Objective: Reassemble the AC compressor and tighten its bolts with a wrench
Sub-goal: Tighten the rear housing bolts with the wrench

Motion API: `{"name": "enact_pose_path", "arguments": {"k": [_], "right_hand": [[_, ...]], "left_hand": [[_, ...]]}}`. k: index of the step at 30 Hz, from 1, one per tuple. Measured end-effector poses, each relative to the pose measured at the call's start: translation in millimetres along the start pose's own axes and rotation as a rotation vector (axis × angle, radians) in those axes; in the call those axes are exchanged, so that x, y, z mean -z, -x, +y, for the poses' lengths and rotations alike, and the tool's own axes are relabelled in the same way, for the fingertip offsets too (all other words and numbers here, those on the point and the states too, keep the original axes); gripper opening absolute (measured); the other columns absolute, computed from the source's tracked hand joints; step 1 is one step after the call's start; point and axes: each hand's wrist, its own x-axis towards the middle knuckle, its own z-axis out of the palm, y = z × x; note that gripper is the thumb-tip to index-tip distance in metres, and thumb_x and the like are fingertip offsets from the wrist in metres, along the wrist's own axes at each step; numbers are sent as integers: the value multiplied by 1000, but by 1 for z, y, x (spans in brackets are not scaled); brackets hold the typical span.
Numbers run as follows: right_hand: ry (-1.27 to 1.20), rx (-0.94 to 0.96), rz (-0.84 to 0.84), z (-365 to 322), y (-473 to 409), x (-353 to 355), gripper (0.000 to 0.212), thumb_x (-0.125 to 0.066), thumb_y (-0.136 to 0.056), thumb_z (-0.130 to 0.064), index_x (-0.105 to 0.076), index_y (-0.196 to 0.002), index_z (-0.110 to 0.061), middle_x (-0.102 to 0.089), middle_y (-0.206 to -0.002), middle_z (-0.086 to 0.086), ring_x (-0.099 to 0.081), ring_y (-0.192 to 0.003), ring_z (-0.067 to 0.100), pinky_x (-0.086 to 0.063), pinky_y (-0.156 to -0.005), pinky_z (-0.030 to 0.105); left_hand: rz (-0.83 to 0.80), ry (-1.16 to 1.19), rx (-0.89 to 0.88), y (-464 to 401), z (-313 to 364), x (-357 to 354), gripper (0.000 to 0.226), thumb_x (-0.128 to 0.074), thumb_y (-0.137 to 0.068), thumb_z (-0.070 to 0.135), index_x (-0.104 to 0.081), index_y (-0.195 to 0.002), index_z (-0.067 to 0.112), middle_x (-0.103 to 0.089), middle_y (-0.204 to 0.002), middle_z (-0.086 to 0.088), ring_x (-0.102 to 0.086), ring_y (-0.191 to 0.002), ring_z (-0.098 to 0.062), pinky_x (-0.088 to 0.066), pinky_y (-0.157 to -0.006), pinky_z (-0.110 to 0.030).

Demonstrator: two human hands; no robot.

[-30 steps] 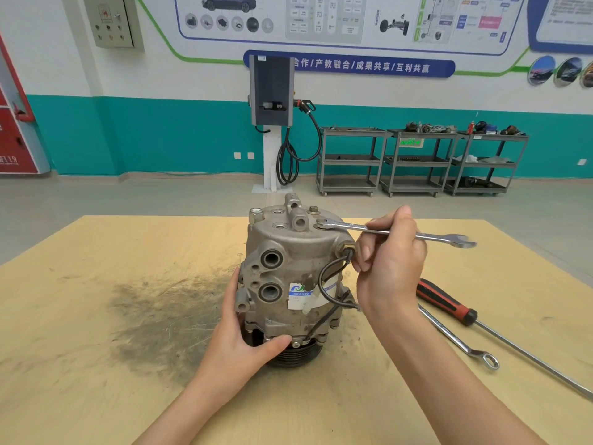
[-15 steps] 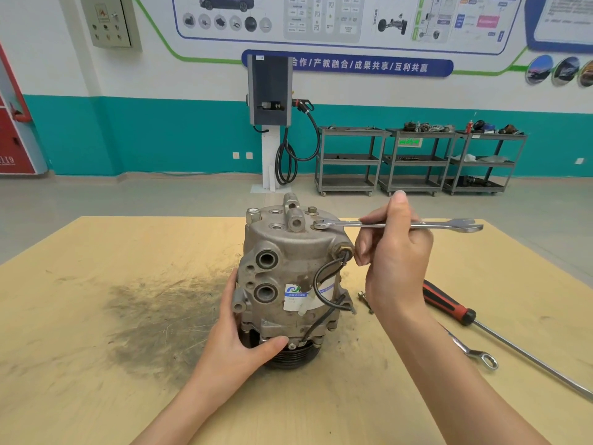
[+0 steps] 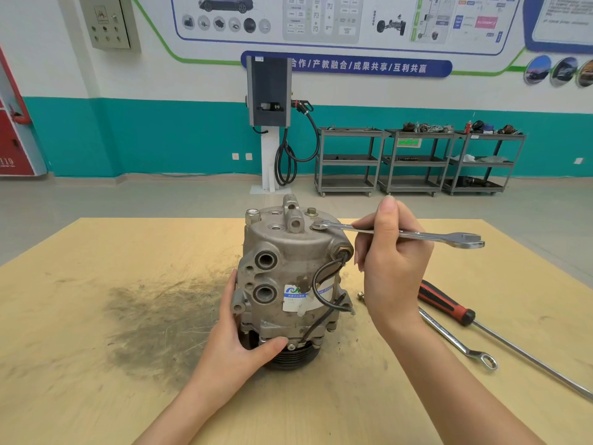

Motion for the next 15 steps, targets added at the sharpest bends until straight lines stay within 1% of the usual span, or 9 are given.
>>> {"name": "enact_pose_path", "arguments": {"k": [3,6,7,11,13,15], "right_hand": [[-14,10,-19,0,-1,0,44,-42,-96,-39,-56,-66,-9,-45,-45,-7,-41,-39,6,-33,-41,18],[-24,2,-18,2,-2,1,46,-42,-96,-41,-57,-65,-10,-46,-45,-6,-42,-39,7,-34,-41,18],[-26,-12,-11,2,-3,1,46,-42,-96,-41,-57,-64,-11,-45,-44,-6,-42,-39,7,-34,-41,17],[-54,-87,18,4,-5,1,48,-41,-99,-37,-60,-57,-23,-43,-40,-4,-39,-36,10,-32,-41,19],[-71,-105,16,4,-6,1,48,-40,-98,-37,-60,-56,-25,-42,-39,-4,-38,-36,10,-32,-40,19],[-74,-107,12,4,-5,1,48,-40,-98,-37,-60,-55,-26,-42,-39,-4,-38,-35,11,-31,-40,19]], "left_hand": [[1,-5,-5,0,0,0,125,-80,-50,58,-12,-152,38,-50,-125,43,-49,-116,19,-34,-84,6],[1,-4,1,0,0,0,123,-80,-49,61,-12,-150,44,-51,-126,41,-49,-116,20,-34,-84,6],[1,-4,3,0,0,0,124,-80,-49,61,-12,-150,43,-51,-125,42,-48,-115,20,-33,-83,6],[1,-9,0,0,0,1,126,-80,-50,60,-11,-153,37,-50,-123,45,-48,-115,22,-33,-83,7],[2,-9,3,0,-1,0,125,-80,-50,60,-11,-152,39,-50,-124,45,-48,-115,21,-33,-83,7],[4,-11,6,0,-1,0,122,-80,-50,61,-11,-150,44,-50,-123,45,-47,-116,21,-33,-83,7]]}}
